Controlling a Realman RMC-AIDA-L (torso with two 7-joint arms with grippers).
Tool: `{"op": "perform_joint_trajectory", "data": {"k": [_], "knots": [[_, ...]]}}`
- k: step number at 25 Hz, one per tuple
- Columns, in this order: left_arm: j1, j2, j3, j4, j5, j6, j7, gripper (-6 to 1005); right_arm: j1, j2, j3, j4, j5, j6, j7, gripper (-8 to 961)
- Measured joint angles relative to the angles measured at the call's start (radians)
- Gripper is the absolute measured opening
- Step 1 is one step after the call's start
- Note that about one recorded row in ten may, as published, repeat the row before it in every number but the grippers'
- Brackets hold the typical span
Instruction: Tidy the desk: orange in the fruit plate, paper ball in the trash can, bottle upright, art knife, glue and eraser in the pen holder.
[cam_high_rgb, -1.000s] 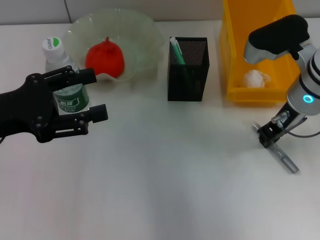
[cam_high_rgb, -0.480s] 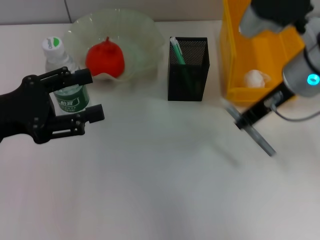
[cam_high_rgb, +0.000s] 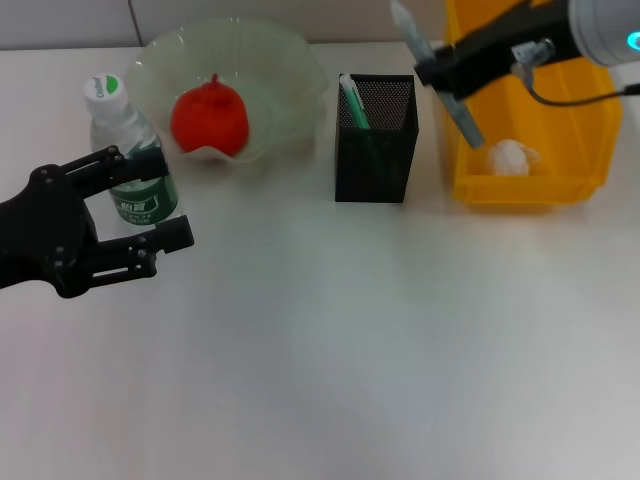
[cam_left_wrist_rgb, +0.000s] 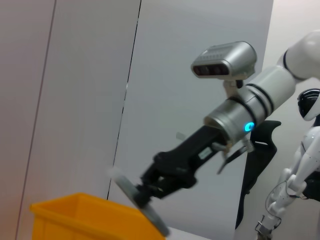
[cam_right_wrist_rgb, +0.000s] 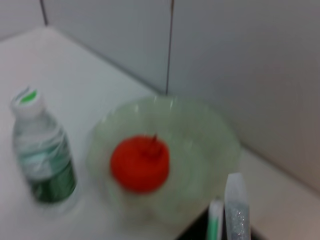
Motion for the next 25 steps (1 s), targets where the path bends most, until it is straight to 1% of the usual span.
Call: {"op": "perform_joint_trajectory", "data": {"k": [1,2,3,6,7,8,12,18,22,25], "knots": [[0.0,0.0,0.0,0.0,0.0,0.0,0.0,840,-0.006,0.0,-0.015,0.024,0.002,0.058,-0.006,137],[0.0,0.0,0.0,0.0,0.0,0.0,0.0,840,-0.016,-0.001,-0.058,0.086,0.009,0.188,-0.021,136],[0.0,0.0,0.0,0.0,0.0,0.0,0.0,840,-0.016,-0.001,-0.058,0.086,0.009,0.188,-0.021,136],[0.003,0.002,-0.02,-0.004,0.0,-0.001,0.001,840,-0.022,-0.001,-0.131,0.17,0.017,0.351,-0.043,136],[0.003,0.002,-0.02,-0.004,0.0,-0.001,0.001,840,-0.016,-0.002,-0.176,0.227,0.019,0.438,-0.051,136],[0.003,0.002,-0.02,-0.004,0.0,-0.001,0.001,840,-0.016,-0.002,-0.176,0.227,0.019,0.438,-0.051,135],[0.002,0.001,-0.025,-0.005,0.0,-0.002,0.001,840,0.004,-0.002,-0.231,0.327,0.023,0.574,-0.052,138],[-0.002,0.001,-0.026,-0.006,0.0,-0.005,0.001,840,0.011,-0.001,-0.244,0.397,0.039,0.648,-0.051,156],[0.001,0.003,-0.03,-0.006,0.0,-0.01,0.001,840,0.013,-0.003,-0.237,0.45,0.069,0.672,-0.053,167],[0.002,0.004,-0.033,-0.006,0.0,-0.012,0.003,840,0.013,-0.003,-0.236,0.466,0.071,0.682,-0.055,176]]}}
